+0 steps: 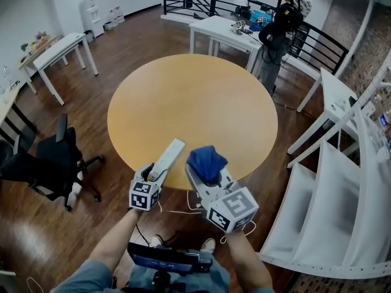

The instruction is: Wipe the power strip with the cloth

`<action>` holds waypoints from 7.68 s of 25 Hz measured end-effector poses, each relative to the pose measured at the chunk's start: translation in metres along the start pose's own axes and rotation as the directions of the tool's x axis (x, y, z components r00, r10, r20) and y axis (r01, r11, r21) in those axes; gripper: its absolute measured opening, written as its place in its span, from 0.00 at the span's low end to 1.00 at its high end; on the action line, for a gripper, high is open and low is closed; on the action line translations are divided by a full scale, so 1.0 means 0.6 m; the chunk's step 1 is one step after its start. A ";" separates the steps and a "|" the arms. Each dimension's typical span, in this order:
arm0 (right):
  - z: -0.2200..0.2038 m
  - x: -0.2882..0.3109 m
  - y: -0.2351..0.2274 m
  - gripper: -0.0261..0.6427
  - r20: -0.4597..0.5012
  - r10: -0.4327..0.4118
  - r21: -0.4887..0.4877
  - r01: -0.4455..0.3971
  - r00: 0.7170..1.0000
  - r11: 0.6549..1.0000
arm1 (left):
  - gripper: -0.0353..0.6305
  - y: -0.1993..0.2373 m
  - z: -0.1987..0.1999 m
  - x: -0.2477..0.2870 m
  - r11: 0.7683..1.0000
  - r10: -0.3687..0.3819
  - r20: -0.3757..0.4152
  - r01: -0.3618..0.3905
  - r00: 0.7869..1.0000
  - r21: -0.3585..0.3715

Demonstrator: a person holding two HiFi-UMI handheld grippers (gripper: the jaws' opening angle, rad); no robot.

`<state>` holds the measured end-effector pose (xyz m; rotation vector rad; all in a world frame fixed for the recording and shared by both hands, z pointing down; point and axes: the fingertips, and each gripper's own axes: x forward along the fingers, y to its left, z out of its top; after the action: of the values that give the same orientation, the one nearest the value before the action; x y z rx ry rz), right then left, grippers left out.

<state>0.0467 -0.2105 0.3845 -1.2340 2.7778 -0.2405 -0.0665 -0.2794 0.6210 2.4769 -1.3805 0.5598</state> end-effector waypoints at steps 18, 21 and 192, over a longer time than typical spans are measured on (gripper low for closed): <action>-0.032 0.029 -0.036 0.14 -0.053 -0.011 0.034 0.013 0.999 0.999 | 0.52 0.017 -0.058 0.056 0.996 0.085 -0.095 -0.084 0.992 0.020; -0.026 0.029 -0.039 0.14 -0.042 -0.021 0.036 0.022 0.999 0.999 | 0.52 0.017 -0.060 0.059 0.995 0.091 -0.103 -0.085 0.991 0.057; 0.184 -0.026 0.061 0.14 0.251 0.137 -0.043 -0.130 0.958 0.991 | 0.49 -0.146 0.362 -0.299 0.976 -0.131 0.437 0.038 0.890 0.216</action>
<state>0.0468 -0.1864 0.2695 -0.9966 2.6337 -0.0327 -0.0319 -0.1836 0.3440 2.9513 -1.4119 0.1060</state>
